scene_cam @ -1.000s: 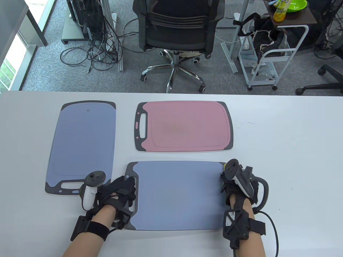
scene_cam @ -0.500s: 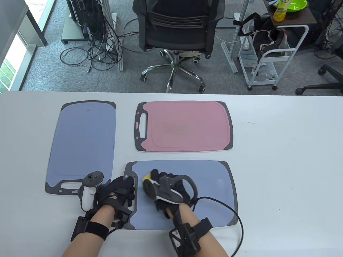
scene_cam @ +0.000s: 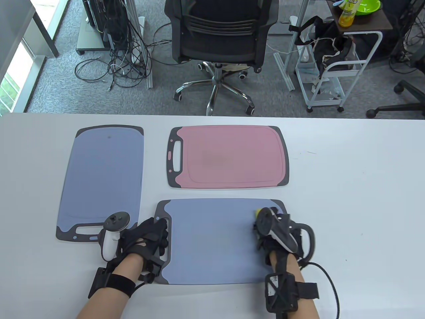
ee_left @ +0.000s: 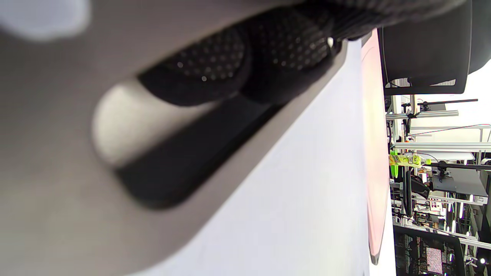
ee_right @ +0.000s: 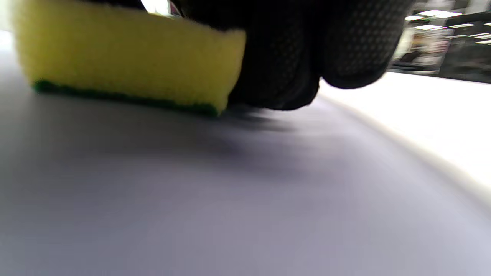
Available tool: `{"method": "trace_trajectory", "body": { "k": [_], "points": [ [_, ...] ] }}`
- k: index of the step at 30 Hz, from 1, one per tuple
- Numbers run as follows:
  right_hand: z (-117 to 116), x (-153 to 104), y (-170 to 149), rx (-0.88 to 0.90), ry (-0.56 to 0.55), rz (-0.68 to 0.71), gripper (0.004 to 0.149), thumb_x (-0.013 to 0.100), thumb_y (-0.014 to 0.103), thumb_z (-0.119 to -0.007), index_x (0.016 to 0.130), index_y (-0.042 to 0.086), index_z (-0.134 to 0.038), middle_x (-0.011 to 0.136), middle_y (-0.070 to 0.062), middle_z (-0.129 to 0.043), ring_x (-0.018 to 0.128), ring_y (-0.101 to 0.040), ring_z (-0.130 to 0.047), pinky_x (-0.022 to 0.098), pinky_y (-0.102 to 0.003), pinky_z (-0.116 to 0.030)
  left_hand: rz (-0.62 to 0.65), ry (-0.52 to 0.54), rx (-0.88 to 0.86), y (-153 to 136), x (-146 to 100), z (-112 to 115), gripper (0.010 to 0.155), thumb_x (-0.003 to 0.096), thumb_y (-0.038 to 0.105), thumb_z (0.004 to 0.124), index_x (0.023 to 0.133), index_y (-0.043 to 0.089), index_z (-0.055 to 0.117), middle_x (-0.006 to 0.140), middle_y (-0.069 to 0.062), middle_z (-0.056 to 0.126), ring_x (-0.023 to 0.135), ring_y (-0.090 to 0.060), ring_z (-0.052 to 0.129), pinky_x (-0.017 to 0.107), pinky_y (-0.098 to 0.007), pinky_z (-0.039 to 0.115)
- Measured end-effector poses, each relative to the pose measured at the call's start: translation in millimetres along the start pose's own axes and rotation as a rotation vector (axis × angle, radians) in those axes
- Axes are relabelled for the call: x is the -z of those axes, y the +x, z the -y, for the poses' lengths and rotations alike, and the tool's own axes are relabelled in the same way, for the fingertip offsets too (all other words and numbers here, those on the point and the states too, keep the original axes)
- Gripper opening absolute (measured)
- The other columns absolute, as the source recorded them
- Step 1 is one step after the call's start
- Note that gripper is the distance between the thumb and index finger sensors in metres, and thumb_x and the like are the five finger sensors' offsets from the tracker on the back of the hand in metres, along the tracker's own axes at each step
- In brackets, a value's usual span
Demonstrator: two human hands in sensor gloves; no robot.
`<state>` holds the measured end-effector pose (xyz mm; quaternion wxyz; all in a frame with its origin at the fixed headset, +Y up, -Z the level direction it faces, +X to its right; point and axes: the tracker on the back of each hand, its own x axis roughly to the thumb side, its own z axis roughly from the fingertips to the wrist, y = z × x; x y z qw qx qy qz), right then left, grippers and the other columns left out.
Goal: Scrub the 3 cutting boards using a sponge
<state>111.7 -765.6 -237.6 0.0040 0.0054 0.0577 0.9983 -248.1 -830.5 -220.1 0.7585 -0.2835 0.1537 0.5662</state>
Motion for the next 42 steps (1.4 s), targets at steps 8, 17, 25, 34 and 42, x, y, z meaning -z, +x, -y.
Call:
{"method": "trace_trajectory", "body": {
  "k": [8,17,25,34,42],
  "points": [
    [5.4,-40.7,168.3,-0.124,-0.060,0.501,0.072,0.048,0.058,-0.070,0.102,0.011,-0.066,0.074,-0.008,-0.087,0.053,-0.021,-0.093,0.047,-0.045,-0.081,-0.001,-0.002,-0.005,-0.3,0.0,-0.1,0.053,0.0603,0.056,0.072,0.095,0.016,0.072,0.069,0.011,0.095,0.041,0.002,0.106,0.033,-0.025,0.100],
    [-5.0,-22.8,-35.0,-0.053,0.013,-0.106,0.070,0.049,0.057,-0.070,0.103,0.012,-0.067,0.075,-0.009,-0.087,0.053,-0.022,-0.092,0.047,-0.046,-0.079,0.001,0.001,0.002,0.0,0.0,0.3,0.053,0.0604,0.056,0.072,0.095,0.016,0.072,0.069,0.011,0.095,0.042,0.002,0.106,0.033,-0.024,0.100],
    [-3.5,-19.7,-49.7,-0.039,0.036,-0.115,0.071,0.049,0.056,-0.071,0.101,0.008,-0.067,0.073,-0.011,-0.088,0.051,-0.023,-0.093,0.045,-0.045,-0.080,0.001,-0.003,0.006,0.5,0.2,0.1,0.053,0.0603,0.057,0.072,0.095,0.016,0.072,0.069,0.011,0.095,0.041,0.002,0.106,0.032,-0.025,0.100],
    [0.3,-63.9,176.6,-0.083,-0.055,0.567,0.073,0.048,0.059,-0.069,0.102,0.010,-0.065,0.073,-0.009,-0.086,0.052,-0.021,-0.092,0.047,-0.045,-0.080,0.000,-0.015,-0.004,1.1,0.0,-0.3,0.053,0.0601,0.056,0.072,0.095,0.016,0.072,0.069,0.010,0.095,0.041,0.002,0.107,0.033,-0.025,0.100],
    [-4.6,-49.7,52.5,-0.129,-0.048,0.197,0.071,0.049,0.059,-0.068,0.103,0.013,-0.064,0.075,-0.006,-0.086,0.053,-0.021,-0.093,0.047,-0.044,-0.080,-0.003,-0.029,-0.006,1.8,1.0,-0.7,0.053,0.0602,0.056,0.072,0.095,0.016,0.072,0.070,0.010,0.095,0.042,0.001,0.107,0.034,-0.026,0.100]
  ]
}}
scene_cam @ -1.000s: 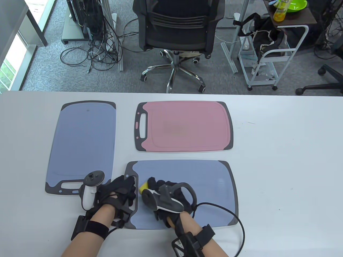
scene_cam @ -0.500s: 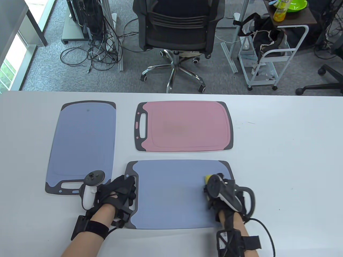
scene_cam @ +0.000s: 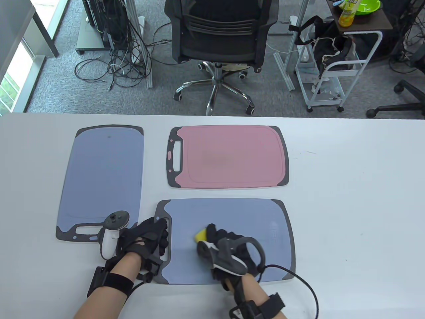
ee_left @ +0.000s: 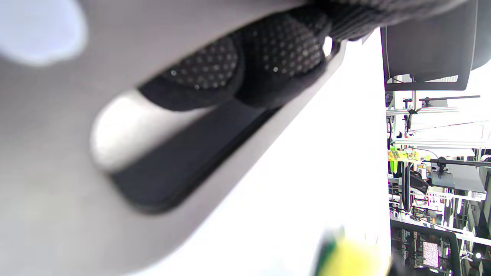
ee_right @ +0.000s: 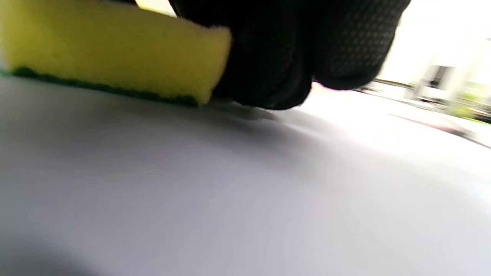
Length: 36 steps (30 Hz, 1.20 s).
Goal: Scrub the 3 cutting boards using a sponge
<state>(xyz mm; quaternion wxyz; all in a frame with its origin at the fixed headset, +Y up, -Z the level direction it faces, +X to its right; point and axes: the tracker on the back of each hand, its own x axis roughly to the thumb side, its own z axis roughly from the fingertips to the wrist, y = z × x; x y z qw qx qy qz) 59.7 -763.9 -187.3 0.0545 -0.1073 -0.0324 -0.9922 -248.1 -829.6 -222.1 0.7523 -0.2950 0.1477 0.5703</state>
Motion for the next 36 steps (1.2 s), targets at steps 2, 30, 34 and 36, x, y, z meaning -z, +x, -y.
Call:
{"method": "trace_trajectory", "body": {
  "k": [2,30,34,36],
  "points": [
    [-11.0,-9.8,-55.4,0.056,0.033,-0.182,0.071,0.049,0.058,-0.069,0.103,0.013,-0.065,0.074,-0.007,-0.086,0.053,-0.022,-0.092,0.046,-0.045,-0.080,0.002,0.007,0.010,0.5,0.1,0.3,0.053,0.0601,0.056,0.072,0.095,0.016,0.072,0.069,0.010,0.095,0.042,0.001,0.107,0.033,-0.025,0.101],
    [7.2,-13.1,33.5,-0.096,0.030,0.097,0.071,0.049,0.058,-0.067,0.104,0.014,-0.063,0.076,-0.007,-0.086,0.054,-0.022,-0.093,0.047,-0.044,-0.080,0.000,-0.017,0.009,1.9,2.8,-0.2,0.053,0.0597,0.056,0.072,0.095,0.016,0.072,0.070,0.009,0.095,0.042,0.001,0.108,0.034,-0.026,0.101],
    [-19.7,-43.1,-89.9,0.040,0.060,-0.278,0.071,0.048,0.056,-0.070,0.103,0.010,-0.065,0.074,-0.009,-0.087,0.052,-0.024,-0.093,0.046,-0.046,-0.080,0.008,-0.001,0.032,4.2,4.0,0.3,0.053,0.0599,0.057,0.072,0.095,0.016,0.072,0.069,0.010,0.095,0.042,0.002,0.107,0.033,-0.025,0.101],
    [-26.6,-57.0,-130.4,0.056,0.114,-0.442,0.071,0.049,0.056,-0.070,0.103,0.009,-0.065,0.074,-0.010,-0.087,0.052,-0.024,-0.092,0.046,-0.046,-0.079,0.011,0.004,0.041,5.9,5.6,0.7,0.053,0.0599,0.057,0.071,0.095,0.016,0.072,0.069,0.010,0.095,0.041,0.002,0.107,0.033,-0.025,0.101]
  ]
}}
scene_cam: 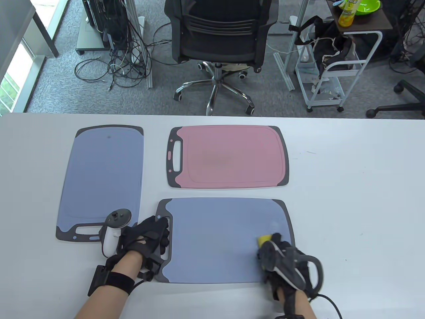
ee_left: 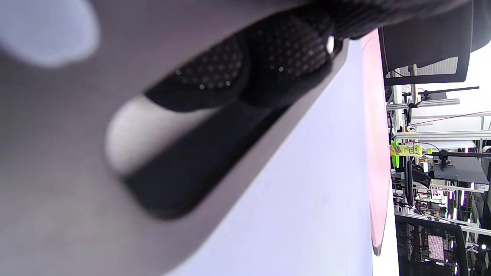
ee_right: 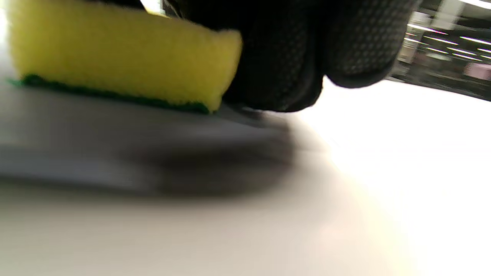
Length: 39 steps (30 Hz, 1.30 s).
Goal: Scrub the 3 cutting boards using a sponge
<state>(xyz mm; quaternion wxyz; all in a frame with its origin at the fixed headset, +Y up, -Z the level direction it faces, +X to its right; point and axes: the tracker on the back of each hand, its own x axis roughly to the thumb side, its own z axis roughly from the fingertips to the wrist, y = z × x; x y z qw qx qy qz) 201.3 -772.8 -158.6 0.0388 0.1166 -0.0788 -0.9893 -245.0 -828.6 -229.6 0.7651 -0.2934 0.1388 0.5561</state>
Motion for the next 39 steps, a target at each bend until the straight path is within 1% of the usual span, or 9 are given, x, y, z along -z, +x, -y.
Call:
{"method": "trace_trajectory", "body": {
  "k": [4,9,14,17,22,28,31,35,39],
  "points": [
    [-2.4,1.2,-3.2,0.049,-0.019,-0.022,0.072,0.049,0.054,-0.072,0.101,0.004,-0.066,0.072,-0.013,-0.088,0.051,-0.026,-0.093,0.045,-0.047,-0.079,0.002,0.001,0.009,1.7,1.6,0.4,0.053,0.0599,0.057,0.071,0.095,0.017,0.073,0.069,0.010,0.095,0.041,0.002,0.107,0.032,-0.025,0.101],
    [14.2,-11.0,106.1,0.021,-0.085,0.372,0.072,0.049,0.056,-0.071,0.101,0.006,-0.067,0.072,-0.011,-0.087,0.051,-0.023,-0.093,0.045,-0.046,-0.080,0.005,0.006,0.010,1.4,1.4,0.7,0.054,0.0596,0.057,0.072,0.095,0.017,0.072,0.069,0.010,0.095,0.041,0.002,0.107,0.032,-0.024,0.100],
    [26.5,-58.1,232.4,-0.029,-0.145,0.772,0.073,0.048,0.058,-0.069,0.101,0.007,-0.065,0.071,-0.009,-0.087,0.051,-0.021,-0.093,0.046,-0.044,-0.081,0.001,-0.010,-0.004,1.2,1.2,0.5,0.054,0.0594,0.057,0.072,0.095,0.017,0.072,0.069,0.010,0.095,0.042,0.001,0.107,0.033,-0.025,0.100],
    [27.7,-78.3,268.1,-0.066,-0.177,0.877,0.073,0.048,0.058,-0.069,0.100,0.007,-0.067,0.070,-0.009,-0.087,0.051,-0.021,-0.093,0.046,-0.045,-0.081,0.008,-0.044,-0.015,1.9,3.1,-2.1,0.054,0.0600,0.056,0.072,0.096,0.016,0.071,0.071,0.009,0.094,0.043,0.000,0.107,0.034,-0.026,0.100],
    [25.3,-50.9,208.5,-0.099,-0.147,0.693,0.072,0.047,0.059,-0.069,0.102,0.012,-0.065,0.073,-0.007,-0.087,0.053,-0.022,-0.093,0.046,-0.045,-0.080,-0.002,-0.033,-0.012,1.0,2.0,-0.8,0.054,0.0591,0.056,0.072,0.096,0.017,0.071,0.070,0.009,0.095,0.042,0.001,0.107,0.034,-0.026,0.100],
    [1.3,-2.6,25.5,0.000,-0.037,0.140,0.072,0.048,0.056,-0.070,0.102,0.008,-0.066,0.072,-0.009,-0.087,0.052,-0.024,-0.093,0.045,-0.046,-0.079,0.003,-0.018,0.004,1.6,1.0,0.1,0.054,0.0589,0.057,0.072,0.095,0.017,0.072,0.069,0.010,0.095,0.042,0.001,0.107,0.033,-0.025,0.100],
    [-4.8,1.4,-19.3,0.003,0.012,0.006,0.072,0.049,0.056,-0.069,0.102,0.008,-0.064,0.073,-0.010,-0.087,0.052,-0.024,-0.093,0.046,-0.046,-0.079,0.007,-0.008,0.013,1.5,1.0,0.2,0.054,0.0589,0.057,0.072,0.095,0.017,0.072,0.069,0.010,0.095,0.041,0.002,0.107,0.033,-0.025,0.100],
    [2.9,-0.7,23.0,-0.028,-0.043,0.169,0.072,0.048,0.055,-0.071,0.101,0.006,-0.066,0.072,-0.011,-0.088,0.051,-0.024,-0.093,0.045,-0.046,-0.080,0.005,-0.012,0.010,1.1,1.6,-0.1,0.054,0.0590,0.057,0.072,0.095,0.017,0.072,0.069,0.010,0.095,0.041,0.002,0.107,0.032,-0.025,0.100],
    [17.2,-22.6,138.6,0.009,-0.087,0.510,0.073,0.048,0.056,-0.071,0.101,0.006,-0.066,0.071,-0.011,-0.087,0.051,-0.023,-0.093,0.045,-0.046,-0.080,0.003,-0.018,0.005,1.0,1.9,-0.2,0.054,0.0588,0.057,0.072,0.095,0.017,0.072,0.069,0.010,0.095,0.041,0.001,0.107,0.033,-0.025,0.100]
  ]
}}
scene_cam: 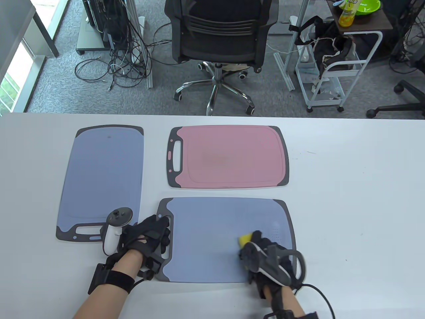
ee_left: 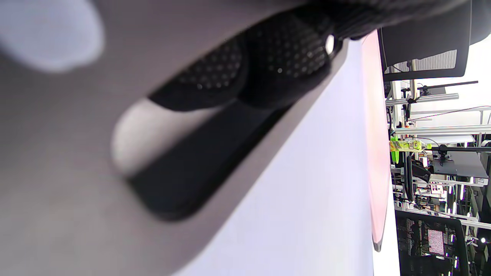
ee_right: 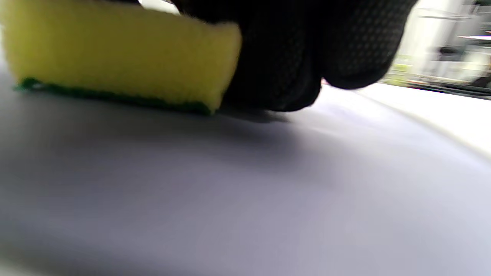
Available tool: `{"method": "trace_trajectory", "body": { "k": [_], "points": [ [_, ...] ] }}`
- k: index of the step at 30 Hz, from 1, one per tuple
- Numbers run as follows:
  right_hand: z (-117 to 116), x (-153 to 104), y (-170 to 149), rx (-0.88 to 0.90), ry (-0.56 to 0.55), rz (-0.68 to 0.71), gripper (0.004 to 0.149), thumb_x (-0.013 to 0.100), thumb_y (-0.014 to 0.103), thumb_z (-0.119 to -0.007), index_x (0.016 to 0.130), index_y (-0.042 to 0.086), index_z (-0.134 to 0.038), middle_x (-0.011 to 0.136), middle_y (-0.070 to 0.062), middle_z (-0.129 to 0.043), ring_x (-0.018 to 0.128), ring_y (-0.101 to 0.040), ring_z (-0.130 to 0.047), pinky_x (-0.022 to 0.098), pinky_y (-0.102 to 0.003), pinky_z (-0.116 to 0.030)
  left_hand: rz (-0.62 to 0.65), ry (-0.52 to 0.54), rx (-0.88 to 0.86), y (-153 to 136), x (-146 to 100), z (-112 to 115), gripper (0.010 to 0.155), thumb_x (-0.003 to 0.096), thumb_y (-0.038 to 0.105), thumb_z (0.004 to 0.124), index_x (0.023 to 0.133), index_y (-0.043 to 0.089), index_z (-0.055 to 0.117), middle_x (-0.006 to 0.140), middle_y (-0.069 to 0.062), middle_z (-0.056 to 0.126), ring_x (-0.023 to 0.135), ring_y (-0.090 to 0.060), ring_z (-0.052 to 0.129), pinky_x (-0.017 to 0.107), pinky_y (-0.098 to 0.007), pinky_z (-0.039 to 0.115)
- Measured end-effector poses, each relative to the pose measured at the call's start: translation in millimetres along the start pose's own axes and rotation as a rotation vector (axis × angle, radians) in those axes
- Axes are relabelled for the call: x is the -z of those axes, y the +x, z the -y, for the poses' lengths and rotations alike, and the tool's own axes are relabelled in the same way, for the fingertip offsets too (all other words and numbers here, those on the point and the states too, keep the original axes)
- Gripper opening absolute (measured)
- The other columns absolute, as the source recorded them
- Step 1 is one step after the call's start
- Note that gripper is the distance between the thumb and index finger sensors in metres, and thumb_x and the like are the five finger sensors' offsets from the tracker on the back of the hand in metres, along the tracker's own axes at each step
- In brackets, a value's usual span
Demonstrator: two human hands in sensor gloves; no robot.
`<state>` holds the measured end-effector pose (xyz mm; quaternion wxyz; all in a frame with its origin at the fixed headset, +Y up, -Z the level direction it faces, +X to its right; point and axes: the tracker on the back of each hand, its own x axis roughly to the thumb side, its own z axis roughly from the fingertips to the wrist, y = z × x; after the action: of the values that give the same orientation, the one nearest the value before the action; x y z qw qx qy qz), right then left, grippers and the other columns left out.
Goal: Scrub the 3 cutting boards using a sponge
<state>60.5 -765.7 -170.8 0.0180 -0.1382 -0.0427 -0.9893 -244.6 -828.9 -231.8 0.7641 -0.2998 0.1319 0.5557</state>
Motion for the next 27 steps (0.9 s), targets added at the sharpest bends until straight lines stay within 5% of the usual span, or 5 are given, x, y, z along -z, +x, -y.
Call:
{"method": "trace_trajectory", "body": {
  "k": [5,8,20,25,27],
  "points": [
    [12.6,18.8,122.6,-0.054,-0.025,0.356,0.073,0.048,0.058,-0.069,0.102,0.009,-0.064,0.072,-0.008,-0.086,0.053,-0.021,-0.093,0.047,-0.044,-0.080,-0.002,-0.019,-0.013,0.1,0.1,-0.6,0.054,0.0587,0.056,0.072,0.095,0.017,0.072,0.070,0.009,0.095,0.042,0.000,0.107,0.034,-0.026,0.100],
    [13.5,21.3,129.4,-0.097,-0.015,0.348,0.073,0.048,0.059,-0.067,0.102,0.010,-0.063,0.072,-0.006,-0.086,0.053,-0.021,-0.093,0.047,-0.044,-0.080,-0.003,-0.023,-0.017,-0.3,0.5,-0.9,0.054,0.0585,0.056,0.072,0.095,0.017,0.072,0.070,0.009,0.095,0.043,0.000,0.108,0.034,-0.026,0.100],
    [-18.6,-62.1,-142.8,0.081,0.107,-0.483,0.073,0.048,0.057,-0.071,0.104,0.010,-0.063,0.074,-0.009,-0.085,0.053,-0.024,-0.092,0.046,-0.047,-0.079,0.007,0.015,0.021,0.8,-1.0,0.8,0.054,0.0585,0.057,0.072,0.095,0.017,0.072,0.069,0.010,0.095,0.041,0.001,0.107,0.032,-0.024,0.100],
    [-17.8,-55.5,-125.1,-0.006,0.027,-0.433,0.072,0.048,0.052,-0.073,0.100,0.003,-0.067,0.070,-0.015,-0.087,0.050,-0.027,-0.093,0.045,-0.049,-0.079,0.003,0.016,0.018,0.5,-0.7,0.5,0.054,0.0587,0.057,0.072,0.095,0.018,0.072,0.069,0.010,0.095,0.041,0.002,0.107,0.032,-0.024,0.100],
    [-12.5,-37.7,-86.7,-0.029,0.038,-0.195,0.072,0.049,0.057,-0.069,0.101,0.007,-0.065,0.071,-0.010,-0.087,0.051,-0.022,-0.093,0.045,-0.044,-0.081,0.003,0.011,0.015,0.6,-0.8,0.6,0.054,0.0588,0.057,0.072,0.095,0.017,0.072,0.069,0.010,0.095,0.041,0.001,0.107,0.032,-0.024,0.100]
  ]
}}
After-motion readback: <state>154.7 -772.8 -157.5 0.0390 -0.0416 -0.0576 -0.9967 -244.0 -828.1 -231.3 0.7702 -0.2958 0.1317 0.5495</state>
